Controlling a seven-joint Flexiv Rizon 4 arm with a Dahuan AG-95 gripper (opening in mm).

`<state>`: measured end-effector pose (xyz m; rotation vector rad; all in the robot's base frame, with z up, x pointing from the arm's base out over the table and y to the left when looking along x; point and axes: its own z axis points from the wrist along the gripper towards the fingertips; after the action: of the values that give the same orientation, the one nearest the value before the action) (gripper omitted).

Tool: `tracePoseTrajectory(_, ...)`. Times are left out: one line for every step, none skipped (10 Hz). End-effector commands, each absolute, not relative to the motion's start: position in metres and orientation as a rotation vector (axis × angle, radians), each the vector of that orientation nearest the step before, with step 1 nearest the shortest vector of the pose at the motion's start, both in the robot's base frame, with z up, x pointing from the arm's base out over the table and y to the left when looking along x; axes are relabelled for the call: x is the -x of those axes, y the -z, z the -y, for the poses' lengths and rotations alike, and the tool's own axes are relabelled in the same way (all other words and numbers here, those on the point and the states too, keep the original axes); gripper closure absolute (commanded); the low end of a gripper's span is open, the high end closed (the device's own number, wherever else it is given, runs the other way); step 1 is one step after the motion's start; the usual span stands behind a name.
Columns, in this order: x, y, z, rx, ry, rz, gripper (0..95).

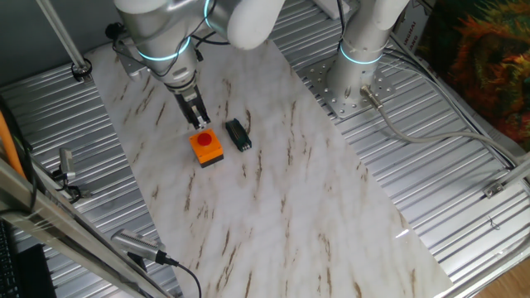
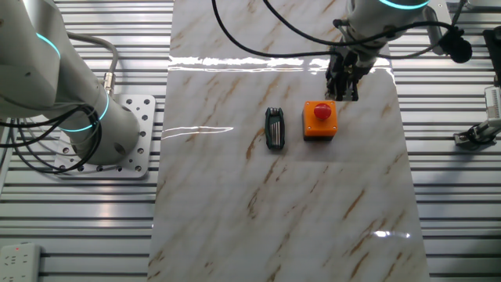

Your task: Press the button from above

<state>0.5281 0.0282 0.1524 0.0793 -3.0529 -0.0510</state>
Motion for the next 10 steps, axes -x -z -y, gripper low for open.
tracePoseTrajectory(-0.528, -0.152, -0.028, -0.102, 0.079, 3.044, 95.0)
tracePoseTrajectory(-0.528, -0.152, -0.029, -0.091, 0.078, 3.036, 95.0)
tracePoseTrajectory(-0.529, -0.149, -0.030, -0.077, 0.077, 3.035, 95.0)
tracePoseTrajectory(-0.531, -0.144, -0.032, -0.069, 0.073, 3.036, 95.0)
tracePoseTrajectory(-0.532, -0.136, -0.034, -0.059, 0.073, 3.038, 95.0)
tracePoseTrajectory(-0.533, -0.123, -0.038, -0.031, 0.068, 3.041, 95.0)
tracePoseTrajectory(-0.532, -0.116, -0.040, -0.014, 0.057, 3.052, 95.0)
tracePoseTrajectory(-0.530, -0.110, -0.038, 0.002, 0.058, 3.077, 95.0)
tracePoseTrajectory(-0.529, -0.106, -0.037, 0.005, 0.053, 3.076, 95.0)
tracePoseTrajectory(-0.527, -0.105, -0.036, 0.009, 0.048, 3.074, 95.0)
